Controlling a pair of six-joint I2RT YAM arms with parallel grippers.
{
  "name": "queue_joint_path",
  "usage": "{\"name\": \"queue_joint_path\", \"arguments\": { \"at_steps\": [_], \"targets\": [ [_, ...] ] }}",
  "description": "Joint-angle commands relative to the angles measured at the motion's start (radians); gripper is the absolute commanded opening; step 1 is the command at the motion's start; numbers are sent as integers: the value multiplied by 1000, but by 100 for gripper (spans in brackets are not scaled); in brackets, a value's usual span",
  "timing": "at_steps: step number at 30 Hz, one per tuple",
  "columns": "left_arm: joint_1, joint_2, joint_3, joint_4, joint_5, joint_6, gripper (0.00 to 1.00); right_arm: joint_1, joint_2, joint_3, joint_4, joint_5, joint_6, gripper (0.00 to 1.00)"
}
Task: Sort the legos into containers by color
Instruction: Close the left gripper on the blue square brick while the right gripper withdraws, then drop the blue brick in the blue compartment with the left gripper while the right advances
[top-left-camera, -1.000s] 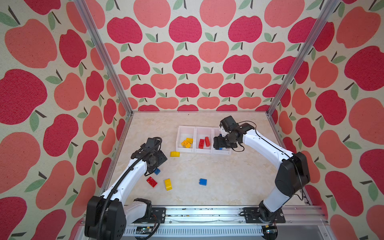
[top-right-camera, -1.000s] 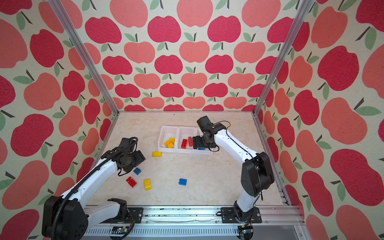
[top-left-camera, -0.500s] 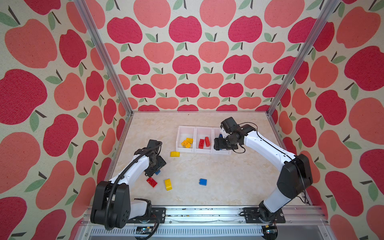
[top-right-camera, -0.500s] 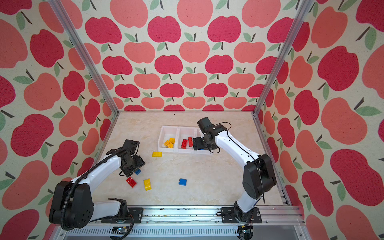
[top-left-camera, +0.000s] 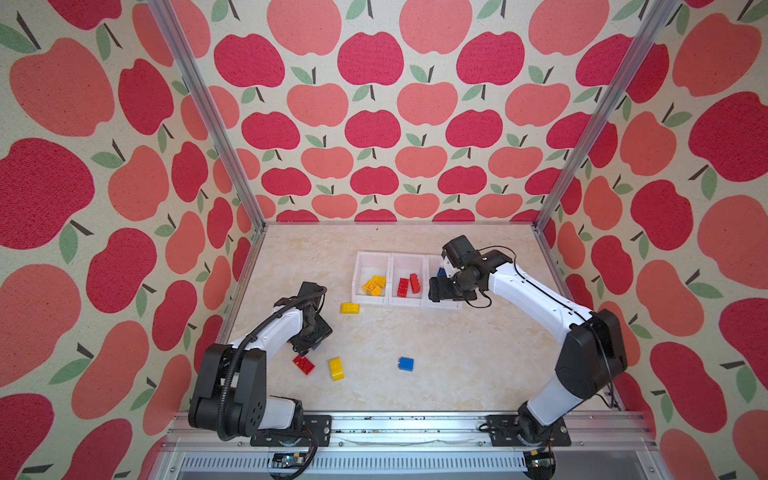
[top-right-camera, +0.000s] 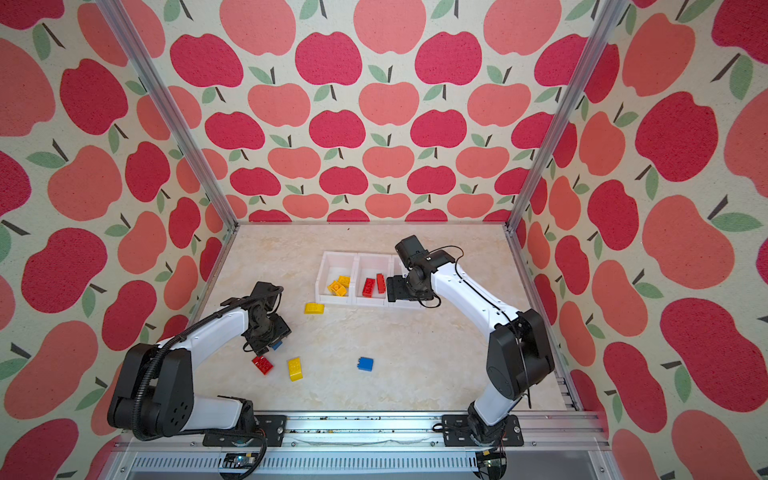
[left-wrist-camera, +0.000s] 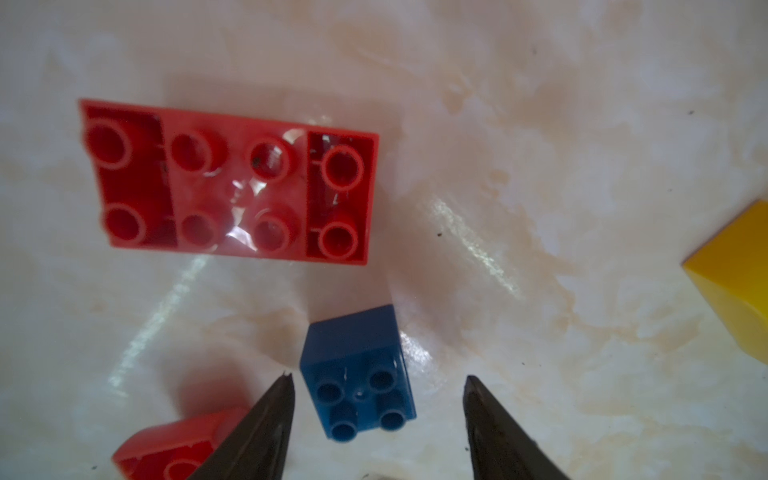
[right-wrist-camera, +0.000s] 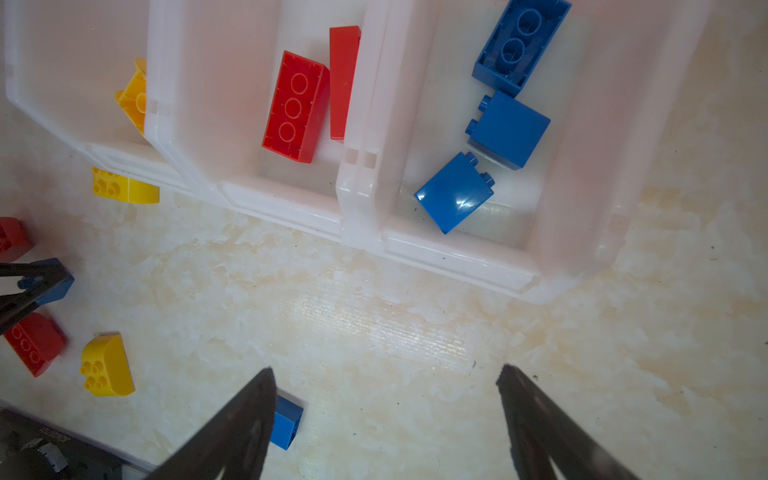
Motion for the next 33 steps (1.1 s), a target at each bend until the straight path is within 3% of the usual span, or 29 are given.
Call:
{"name": "queue_joint_path", "arguments": {
  "at_steps": [1,21,33],
  "targets": [
    [3,19,-11,11,-33,-17,63,8,-37,-15,-12,2,14,86],
    [-14,-18,1,-6,-26,3,19,7,-84,-83,7,9,60,85],
    [-225,-28,206,-10,-47,87,12,6,-207,-263,48,23,162,86]
  ]
}}
